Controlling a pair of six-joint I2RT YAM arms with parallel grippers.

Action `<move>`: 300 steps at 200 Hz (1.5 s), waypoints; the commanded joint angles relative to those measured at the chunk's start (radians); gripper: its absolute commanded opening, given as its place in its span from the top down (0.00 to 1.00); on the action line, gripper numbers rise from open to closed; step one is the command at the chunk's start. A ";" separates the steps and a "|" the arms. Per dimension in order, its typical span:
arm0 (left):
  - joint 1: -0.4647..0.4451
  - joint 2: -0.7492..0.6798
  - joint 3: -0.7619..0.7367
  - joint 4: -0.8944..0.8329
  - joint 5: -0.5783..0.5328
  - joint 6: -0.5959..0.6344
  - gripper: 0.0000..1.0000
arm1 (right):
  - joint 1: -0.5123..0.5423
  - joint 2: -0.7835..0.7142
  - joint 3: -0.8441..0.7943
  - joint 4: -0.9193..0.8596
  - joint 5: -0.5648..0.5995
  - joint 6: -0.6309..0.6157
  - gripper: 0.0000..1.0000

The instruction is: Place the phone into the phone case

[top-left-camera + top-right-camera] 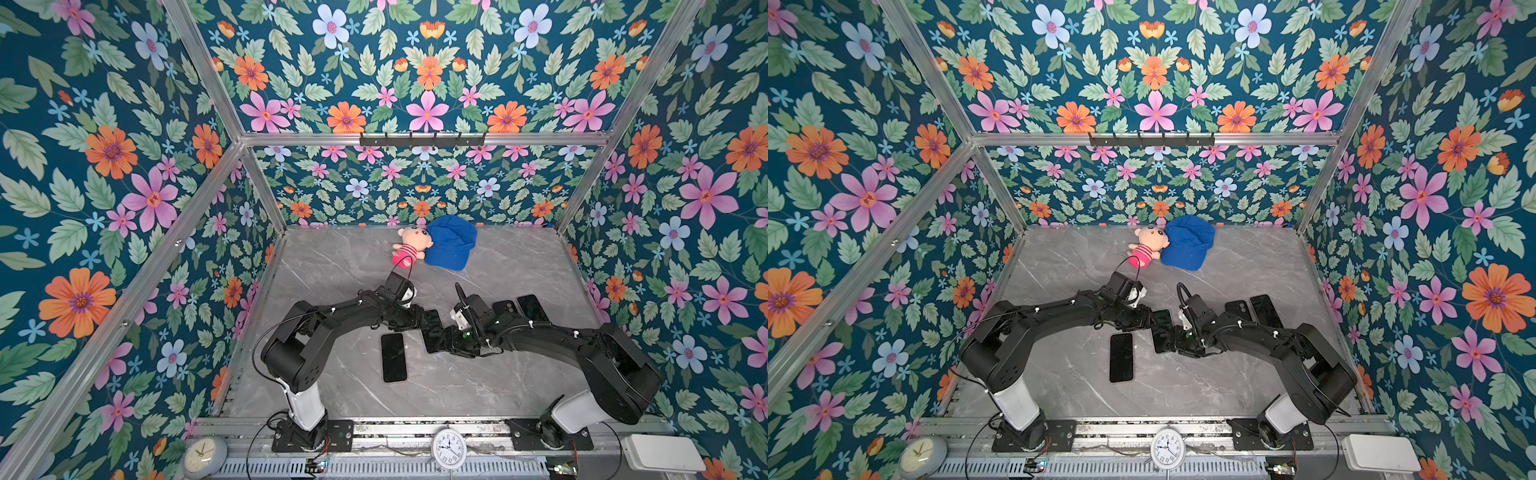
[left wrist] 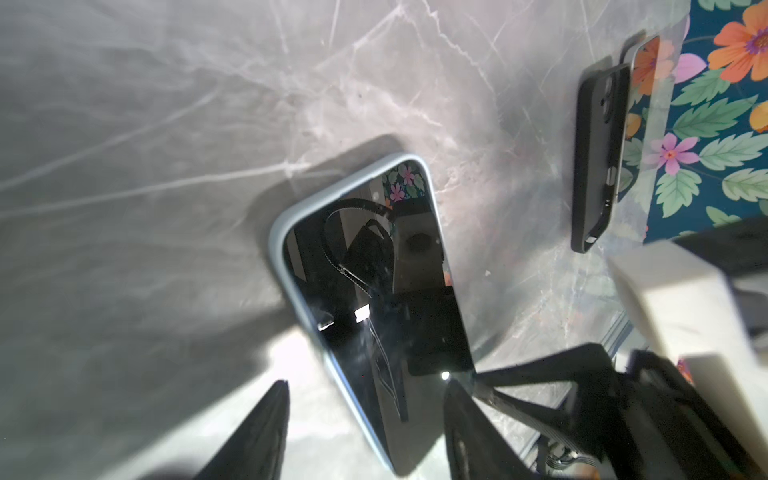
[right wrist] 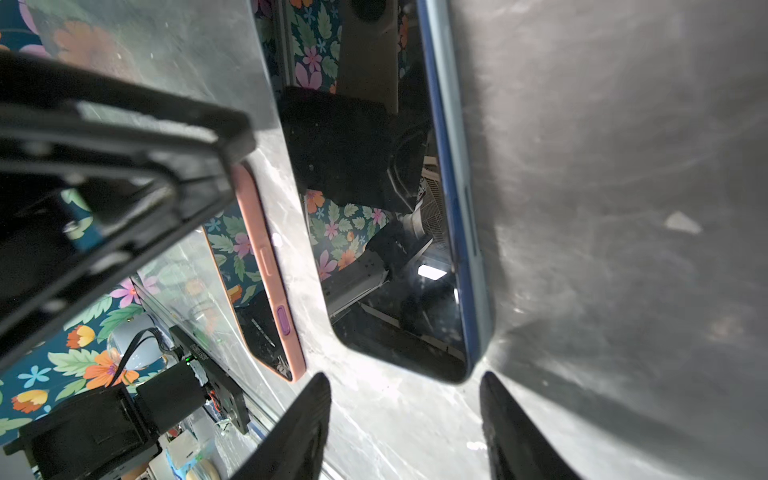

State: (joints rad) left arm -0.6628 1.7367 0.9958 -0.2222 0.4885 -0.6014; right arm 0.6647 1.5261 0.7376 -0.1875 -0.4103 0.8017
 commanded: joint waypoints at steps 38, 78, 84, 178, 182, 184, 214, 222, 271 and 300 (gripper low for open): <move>-0.138 -0.039 -0.023 -0.128 -0.070 -0.162 0.60 | -0.011 -0.041 0.006 -0.065 0.065 0.021 0.41; -0.160 -0.035 -0.012 -0.128 -0.087 -0.187 0.67 | -0.043 -0.068 0.003 -0.074 0.058 0.001 0.40; -0.161 -0.028 -0.010 -0.128 -0.085 -0.185 0.70 | -0.047 -0.069 0.005 -0.075 0.057 0.001 0.40; -0.165 0.032 -0.023 -0.109 -0.077 -0.162 0.81 | -0.051 -0.063 0.000 -0.050 0.041 0.008 0.40; -0.164 0.033 -0.025 -0.108 -0.077 -0.163 0.82 | -0.051 -0.064 0.000 -0.050 0.042 0.008 0.40; -0.164 0.033 -0.026 -0.108 -0.077 -0.163 0.82 | -0.051 -0.065 0.000 -0.048 0.042 0.009 0.40; -0.164 0.036 -0.043 -0.108 -0.086 -0.153 0.86 | -0.051 -0.060 -0.007 -0.034 0.038 0.016 0.40; -0.164 0.039 -0.046 -0.108 -0.088 -0.152 0.87 | -0.051 -0.058 -0.010 -0.029 0.034 0.019 0.40; -0.161 0.060 -0.062 -0.108 -0.100 -0.135 0.90 | -0.034 -0.045 -0.010 -0.014 0.034 0.028 0.41; -0.153 0.060 -0.066 -0.119 -0.110 -0.125 0.90 | -0.015 -0.031 0.000 -0.015 0.045 0.025 0.42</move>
State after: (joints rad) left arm -0.8196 1.7794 0.9432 -0.2329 0.4679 -0.7517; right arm 0.6369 1.4841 0.7258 -0.2108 -0.3771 0.8192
